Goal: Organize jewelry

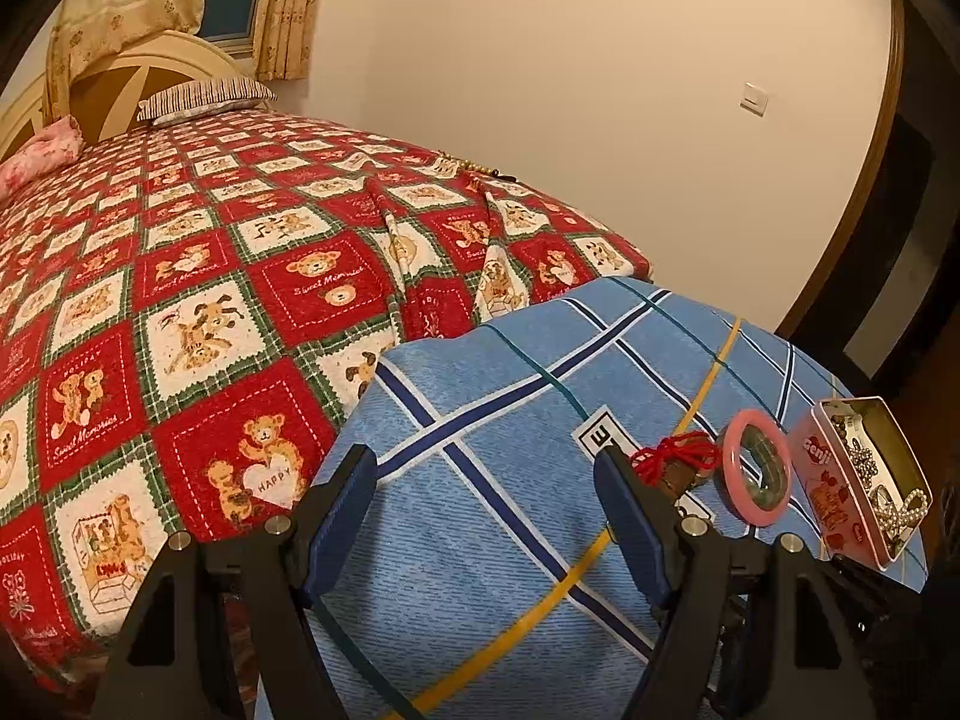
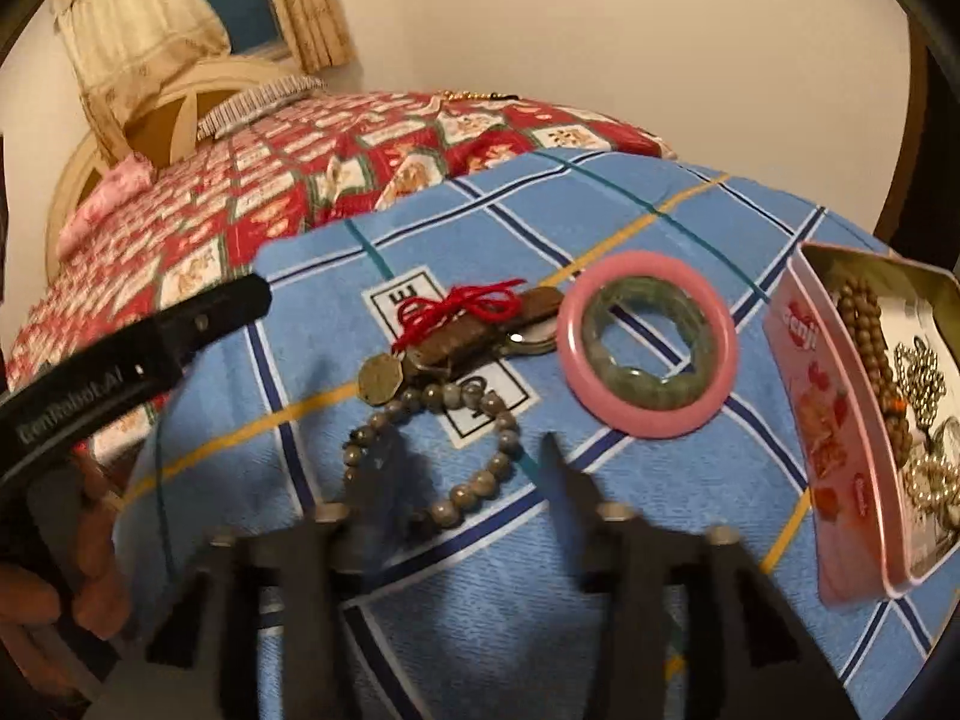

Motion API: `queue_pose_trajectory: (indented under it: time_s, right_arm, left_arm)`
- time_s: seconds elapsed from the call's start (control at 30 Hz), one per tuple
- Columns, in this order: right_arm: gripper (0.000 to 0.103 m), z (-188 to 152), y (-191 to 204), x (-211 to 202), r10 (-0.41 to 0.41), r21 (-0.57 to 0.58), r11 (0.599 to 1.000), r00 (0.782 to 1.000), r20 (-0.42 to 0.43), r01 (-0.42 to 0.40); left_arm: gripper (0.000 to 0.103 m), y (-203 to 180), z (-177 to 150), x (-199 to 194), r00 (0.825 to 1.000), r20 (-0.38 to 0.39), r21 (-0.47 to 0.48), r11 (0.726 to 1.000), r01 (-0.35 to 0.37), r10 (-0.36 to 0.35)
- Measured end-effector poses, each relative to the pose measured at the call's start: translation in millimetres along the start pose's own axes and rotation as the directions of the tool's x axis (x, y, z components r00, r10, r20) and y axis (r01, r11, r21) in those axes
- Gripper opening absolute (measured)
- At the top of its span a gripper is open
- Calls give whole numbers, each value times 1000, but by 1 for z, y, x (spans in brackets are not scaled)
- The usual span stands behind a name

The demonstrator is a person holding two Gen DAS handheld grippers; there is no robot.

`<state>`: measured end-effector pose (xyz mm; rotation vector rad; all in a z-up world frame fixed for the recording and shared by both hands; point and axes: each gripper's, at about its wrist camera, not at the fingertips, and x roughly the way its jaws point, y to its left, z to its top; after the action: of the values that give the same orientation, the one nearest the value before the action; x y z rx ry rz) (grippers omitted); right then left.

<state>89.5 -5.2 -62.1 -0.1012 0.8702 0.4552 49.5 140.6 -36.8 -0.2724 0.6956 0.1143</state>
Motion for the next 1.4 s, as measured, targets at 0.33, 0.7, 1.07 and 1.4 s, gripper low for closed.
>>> queue_pose_trajectory:
  time_s: [0.33,0.7,1.07,1.4]
  right_arm:
    - [11,-7,-23,-15,20,59,998,998,59,-23]
    - [11,-7,-61,-58,-36,199,980,954,299,-25]
    - [11,-6,-65,-60,-65,214,977,945,320,-5]
    - [11,-9,-72,-78,-81,247,969,919,387,-19]
  left_arm:
    - [75,-23,4,15,991,-82,115,986,119,-110]
    - [59,-79,17,61,970,-200,338,919,203,-140]
    - [7,-73,19,45,942,-158,239,914,328,-296]
    - [6,-41,25,6,938,-19,156,926,345,-346]
